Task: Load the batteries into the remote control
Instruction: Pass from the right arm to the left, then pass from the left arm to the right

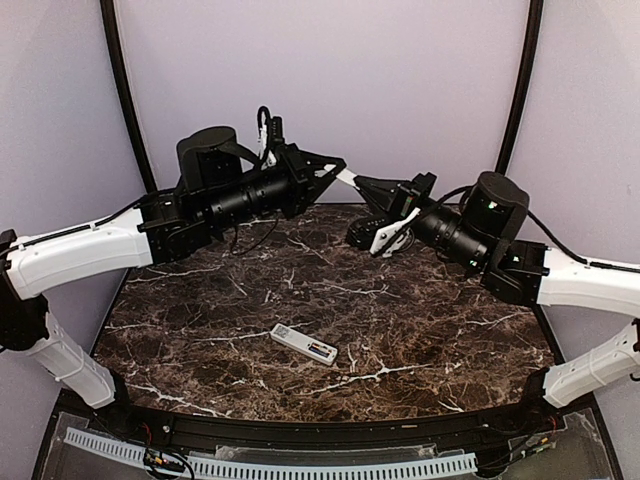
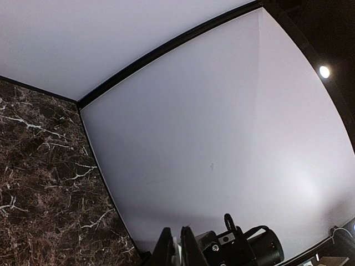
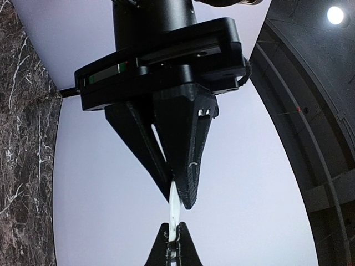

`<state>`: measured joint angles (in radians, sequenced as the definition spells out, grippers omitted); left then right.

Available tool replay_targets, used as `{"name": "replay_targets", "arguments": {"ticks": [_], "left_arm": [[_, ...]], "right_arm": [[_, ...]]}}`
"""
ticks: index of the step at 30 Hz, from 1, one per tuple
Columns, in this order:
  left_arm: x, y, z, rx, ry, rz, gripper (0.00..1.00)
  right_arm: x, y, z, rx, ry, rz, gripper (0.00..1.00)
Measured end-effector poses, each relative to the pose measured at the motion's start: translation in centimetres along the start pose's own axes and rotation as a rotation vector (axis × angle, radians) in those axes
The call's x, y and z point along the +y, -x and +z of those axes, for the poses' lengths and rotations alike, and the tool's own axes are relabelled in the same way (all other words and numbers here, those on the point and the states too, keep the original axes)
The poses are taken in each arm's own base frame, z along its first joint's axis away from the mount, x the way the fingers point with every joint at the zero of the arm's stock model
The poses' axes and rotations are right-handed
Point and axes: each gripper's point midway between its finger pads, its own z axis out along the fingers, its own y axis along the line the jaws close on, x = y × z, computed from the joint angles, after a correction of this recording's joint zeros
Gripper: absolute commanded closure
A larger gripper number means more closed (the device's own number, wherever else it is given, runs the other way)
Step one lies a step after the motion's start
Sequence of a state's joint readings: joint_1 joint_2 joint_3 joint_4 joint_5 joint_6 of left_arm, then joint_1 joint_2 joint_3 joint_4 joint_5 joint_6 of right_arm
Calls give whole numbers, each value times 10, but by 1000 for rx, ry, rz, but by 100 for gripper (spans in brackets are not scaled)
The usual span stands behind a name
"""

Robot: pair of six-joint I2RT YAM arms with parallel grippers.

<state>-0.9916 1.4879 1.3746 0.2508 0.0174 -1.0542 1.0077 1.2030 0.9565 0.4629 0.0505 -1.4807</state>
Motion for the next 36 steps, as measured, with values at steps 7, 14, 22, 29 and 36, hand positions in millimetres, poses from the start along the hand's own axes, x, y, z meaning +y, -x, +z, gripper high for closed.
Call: {"name": "replay_targets", "arguments": {"ticks": [7, 14, 22, 29, 36], "left_arm": [[0, 1, -4, -6, -7, -9, 100], [1, 0, -8, -10, -16, 1, 100], [9, 5, -20, -60, 5, 74, 100], [14, 8, -27, -118, -24, 150, 100], [13, 7, -29, -136, -63, 174, 100]], "right_arm": [[5, 2, 2, -2, 12, -30, 98], [11, 2, 4, -2, 41, 14, 43], [-15, 10, -21, -17, 106, 568, 33], [-62, 4, -34, -50, 112, 1517, 40], [-4, 3, -23, 65, 244, 2096, 37]]}}
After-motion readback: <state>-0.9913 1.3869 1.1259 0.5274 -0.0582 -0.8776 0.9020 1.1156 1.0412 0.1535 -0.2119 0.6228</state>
